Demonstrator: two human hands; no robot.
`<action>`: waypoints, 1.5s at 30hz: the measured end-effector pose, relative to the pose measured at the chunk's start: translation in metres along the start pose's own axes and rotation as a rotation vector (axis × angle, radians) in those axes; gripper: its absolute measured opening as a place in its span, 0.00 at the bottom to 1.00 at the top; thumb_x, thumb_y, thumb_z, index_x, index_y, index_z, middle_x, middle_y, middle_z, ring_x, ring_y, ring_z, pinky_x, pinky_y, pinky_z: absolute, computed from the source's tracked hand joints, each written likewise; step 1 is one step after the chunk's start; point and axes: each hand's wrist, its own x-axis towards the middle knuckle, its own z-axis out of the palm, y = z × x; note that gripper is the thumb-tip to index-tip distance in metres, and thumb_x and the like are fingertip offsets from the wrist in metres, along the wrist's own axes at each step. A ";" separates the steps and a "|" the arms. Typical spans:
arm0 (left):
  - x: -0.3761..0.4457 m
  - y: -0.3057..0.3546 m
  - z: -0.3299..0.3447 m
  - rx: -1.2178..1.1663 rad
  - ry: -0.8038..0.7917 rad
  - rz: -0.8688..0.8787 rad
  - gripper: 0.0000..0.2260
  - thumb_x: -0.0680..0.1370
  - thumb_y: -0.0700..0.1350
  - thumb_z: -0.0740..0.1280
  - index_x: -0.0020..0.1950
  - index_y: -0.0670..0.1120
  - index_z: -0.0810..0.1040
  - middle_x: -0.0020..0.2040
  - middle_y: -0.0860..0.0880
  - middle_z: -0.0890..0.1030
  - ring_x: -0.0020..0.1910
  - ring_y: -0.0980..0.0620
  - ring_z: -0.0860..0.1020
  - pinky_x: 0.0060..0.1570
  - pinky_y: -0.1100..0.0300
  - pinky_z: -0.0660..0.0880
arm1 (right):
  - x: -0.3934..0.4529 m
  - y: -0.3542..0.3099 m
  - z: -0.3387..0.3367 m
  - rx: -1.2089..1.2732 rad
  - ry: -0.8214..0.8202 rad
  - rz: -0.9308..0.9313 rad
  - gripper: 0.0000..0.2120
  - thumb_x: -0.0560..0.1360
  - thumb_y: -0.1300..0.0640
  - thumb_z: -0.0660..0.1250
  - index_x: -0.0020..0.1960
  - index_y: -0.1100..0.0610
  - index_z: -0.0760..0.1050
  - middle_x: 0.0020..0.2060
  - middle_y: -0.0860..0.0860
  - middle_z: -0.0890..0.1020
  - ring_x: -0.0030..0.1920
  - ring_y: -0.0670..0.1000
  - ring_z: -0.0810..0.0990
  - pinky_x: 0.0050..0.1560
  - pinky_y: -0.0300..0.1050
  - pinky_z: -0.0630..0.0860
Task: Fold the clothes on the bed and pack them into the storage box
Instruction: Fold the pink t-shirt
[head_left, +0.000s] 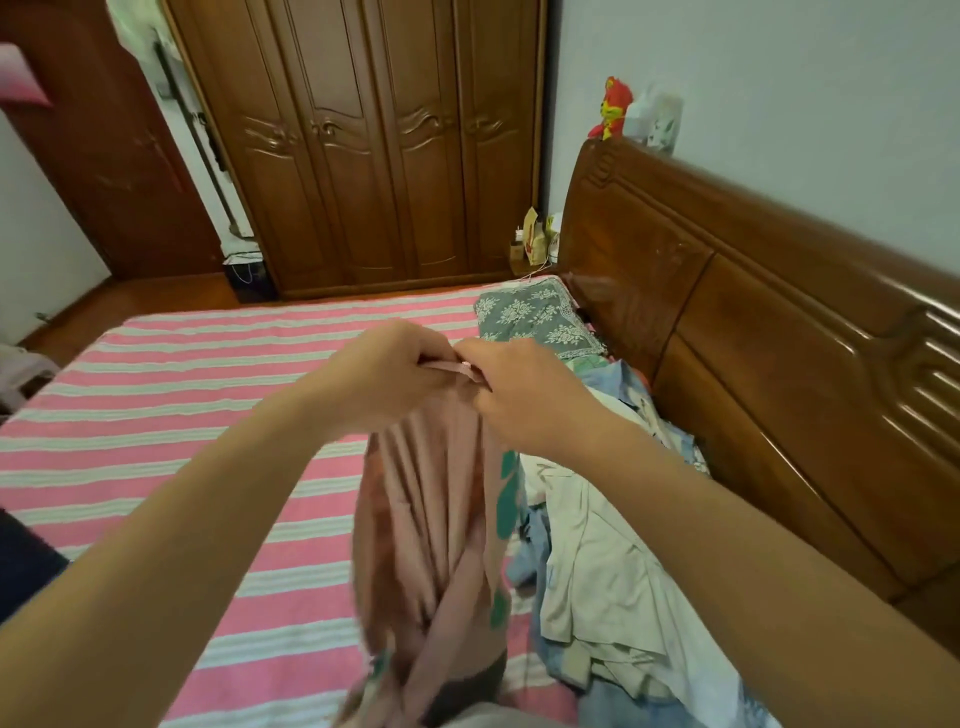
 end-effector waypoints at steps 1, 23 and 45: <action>-0.003 -0.003 -0.005 0.010 0.031 -0.007 0.03 0.79 0.46 0.72 0.48 0.51 0.86 0.43 0.51 0.84 0.44 0.49 0.80 0.45 0.50 0.78 | 0.002 0.001 -0.003 -0.061 0.003 -0.033 0.08 0.77 0.61 0.62 0.54 0.54 0.77 0.44 0.54 0.82 0.45 0.59 0.78 0.39 0.49 0.66; 0.003 -0.063 0.018 -0.207 0.269 -0.146 0.16 0.84 0.48 0.62 0.46 0.38 0.79 0.36 0.44 0.78 0.34 0.50 0.72 0.33 0.55 0.66 | 0.001 -0.010 -0.029 -0.101 -0.348 0.264 0.38 0.75 0.43 0.70 0.79 0.49 0.58 0.74 0.52 0.69 0.72 0.56 0.69 0.70 0.52 0.68; -0.100 -0.251 0.053 -0.084 0.374 -0.872 0.07 0.70 0.33 0.65 0.38 0.44 0.80 0.31 0.44 0.81 0.38 0.41 0.81 0.37 0.55 0.75 | 0.057 0.057 0.011 -0.304 0.292 0.408 0.11 0.81 0.64 0.57 0.53 0.54 0.77 0.46 0.55 0.81 0.43 0.58 0.79 0.42 0.51 0.78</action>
